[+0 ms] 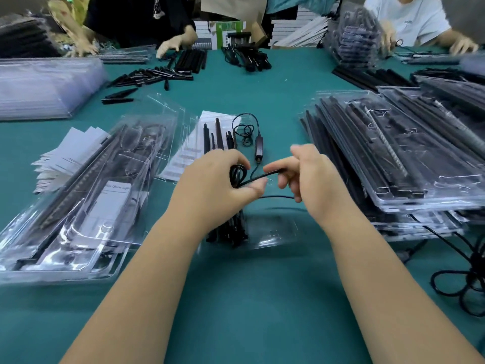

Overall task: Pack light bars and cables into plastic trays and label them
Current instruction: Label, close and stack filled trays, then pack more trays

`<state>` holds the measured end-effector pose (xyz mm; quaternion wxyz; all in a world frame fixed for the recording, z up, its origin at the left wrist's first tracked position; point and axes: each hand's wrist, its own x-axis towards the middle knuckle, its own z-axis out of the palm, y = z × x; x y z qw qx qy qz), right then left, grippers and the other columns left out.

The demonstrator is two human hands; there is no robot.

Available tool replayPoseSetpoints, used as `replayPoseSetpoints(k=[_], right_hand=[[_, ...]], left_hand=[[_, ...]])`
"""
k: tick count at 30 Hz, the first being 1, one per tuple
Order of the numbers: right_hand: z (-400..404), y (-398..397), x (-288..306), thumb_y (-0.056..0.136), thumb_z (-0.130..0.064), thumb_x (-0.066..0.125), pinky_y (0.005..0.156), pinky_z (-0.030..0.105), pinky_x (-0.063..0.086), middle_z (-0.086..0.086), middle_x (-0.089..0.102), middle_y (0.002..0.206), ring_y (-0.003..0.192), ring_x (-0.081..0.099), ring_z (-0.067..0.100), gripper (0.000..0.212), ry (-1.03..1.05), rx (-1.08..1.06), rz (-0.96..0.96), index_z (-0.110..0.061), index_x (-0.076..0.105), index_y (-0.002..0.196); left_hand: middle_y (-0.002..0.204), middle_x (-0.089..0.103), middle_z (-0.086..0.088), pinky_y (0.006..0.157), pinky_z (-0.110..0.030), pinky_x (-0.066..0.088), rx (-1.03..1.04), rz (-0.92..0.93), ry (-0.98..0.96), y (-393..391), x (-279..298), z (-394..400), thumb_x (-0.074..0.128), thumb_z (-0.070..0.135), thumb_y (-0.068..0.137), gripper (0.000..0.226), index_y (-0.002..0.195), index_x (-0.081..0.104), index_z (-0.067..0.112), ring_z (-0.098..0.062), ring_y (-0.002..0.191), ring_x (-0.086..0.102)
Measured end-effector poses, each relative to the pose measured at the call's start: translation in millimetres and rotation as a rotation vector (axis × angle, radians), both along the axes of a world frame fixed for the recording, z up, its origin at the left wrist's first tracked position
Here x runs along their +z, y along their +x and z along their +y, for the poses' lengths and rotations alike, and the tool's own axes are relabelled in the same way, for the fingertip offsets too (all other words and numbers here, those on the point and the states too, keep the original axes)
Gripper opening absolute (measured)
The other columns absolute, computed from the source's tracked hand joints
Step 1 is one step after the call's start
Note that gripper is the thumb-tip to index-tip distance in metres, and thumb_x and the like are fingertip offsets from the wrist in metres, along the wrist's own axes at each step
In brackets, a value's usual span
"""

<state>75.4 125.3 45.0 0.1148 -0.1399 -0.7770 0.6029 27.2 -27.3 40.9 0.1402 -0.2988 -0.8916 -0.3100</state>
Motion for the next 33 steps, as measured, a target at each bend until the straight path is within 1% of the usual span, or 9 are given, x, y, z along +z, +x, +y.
replayPoseSetpoints(k=[3,9,12,18,21,24,28,30,33], right_hand=[[4.3,0.6,3.8,0.087,-0.027,0.046,0.055,0.027,0.038,-0.014,0.053,0.049,0.044,0.041,0.002,0.034,0.059,0.000,-0.067,-0.027,0.076,0.070],[7.3,5.8,5.5,0.088,-0.005,0.060,0.048,0.015,0.047,-0.005,0.068,0.061,0.051,0.058,0.002,0.012,-0.188,0.068,-0.043,-0.016,0.067,0.087],[3.8,3.8,8.3,0.092,-0.019,0.055,0.043,0.018,0.047,0.003,0.070,0.062,0.047,0.061,0.009,0.017,-0.308,-0.020,-0.109,-0.008,0.065,0.084],[6.2,6.6,10.4,0.083,-0.070,0.038,0.045,0.023,0.046,0.004,0.074,0.074,0.062,0.070,0.018,0.064,-0.207,0.015,-0.249,-0.013,0.066,0.085],[3.2,6.8,10.8,0.085,-0.048,0.054,0.043,0.021,0.045,0.001,0.072,0.067,0.056,0.068,0.015,0.036,-0.144,0.003,-0.206,-0.013,0.065,0.083],[0.2,7.5,10.6,0.084,-0.015,0.052,0.042,0.020,0.046,0.001,0.069,0.059,0.052,0.065,0.015,0.016,-0.121,0.013,-0.159,-0.014,0.063,0.073],[3.1,8.3,9.5,0.088,-0.001,0.052,0.042,0.020,0.048,0.001,0.068,0.065,0.052,0.064,0.010,0.019,-0.178,0.022,-0.091,-0.015,0.063,0.096],[3.5,7.6,7.3,0.087,-0.005,0.060,0.046,0.020,0.049,-0.001,0.068,0.068,0.055,0.063,0.008,0.020,-0.054,0.029,-0.061,-0.018,0.062,0.101],[-1.6,7.0,3.3,0.086,-0.016,0.063,0.064,0.027,0.051,-0.005,0.070,0.069,0.069,0.064,0.010,0.015,0.259,0.084,-0.009,-0.029,0.063,0.093]], left_hand=[[0.073,0.058,0.011,0.065,-0.013,0.038,-0.038,-0.016,0.125,-1.3,0.5,-0.5,0.079,0.035,0.072,0.024,0.088,0.065,0.023,-0.004,0.067,0.050],[0.075,0.069,0.016,0.071,-0.013,0.050,-0.210,-0.171,0.503,1.6,0.9,1.8,0.082,0.001,0.069,0.036,0.083,0.064,0.030,0.001,0.071,0.064],[0.080,0.072,0.009,0.076,-0.018,0.053,-0.248,-0.204,0.532,4.4,0.6,2.9,0.079,-0.001,0.072,0.032,0.082,0.068,0.028,-0.003,0.078,0.068],[0.087,0.070,0.008,0.082,-0.022,0.049,-0.353,-0.015,0.183,2.5,-1.1,2.7,0.073,-0.002,0.074,0.023,0.089,0.075,0.016,-0.003,0.084,0.063],[0.087,0.070,0.009,0.083,-0.021,0.048,-0.402,-0.046,0.163,3.7,-3.8,3.8,0.073,0.002,0.073,0.020,0.087,0.075,0.016,-0.002,0.086,0.063],[0.085,0.070,0.009,0.082,-0.024,0.050,-0.418,-0.098,0.181,5.2,-6.9,6.1,0.068,0.010,0.072,0.015,0.082,0.074,0.018,-0.005,0.086,0.064],[0.069,0.069,0.013,0.062,-0.020,0.050,-0.212,-0.365,0.318,0.0,-7.9,10.1,0.059,0.034,0.077,0.015,0.071,0.069,0.026,-0.002,0.065,0.061],[0.063,0.069,0.005,0.044,-0.024,0.046,-0.071,-0.626,0.377,-5.1,-7.8,12.5,0.056,0.053,0.081,0.039,0.069,0.069,0.018,-0.011,0.050,0.057],[0.060,0.069,0.001,0.034,-0.019,0.036,-0.040,-0.788,0.377,-9.2,-9.6,10.3,0.057,0.050,0.089,0.044,0.061,0.070,0.019,-0.015,0.040,0.047]])
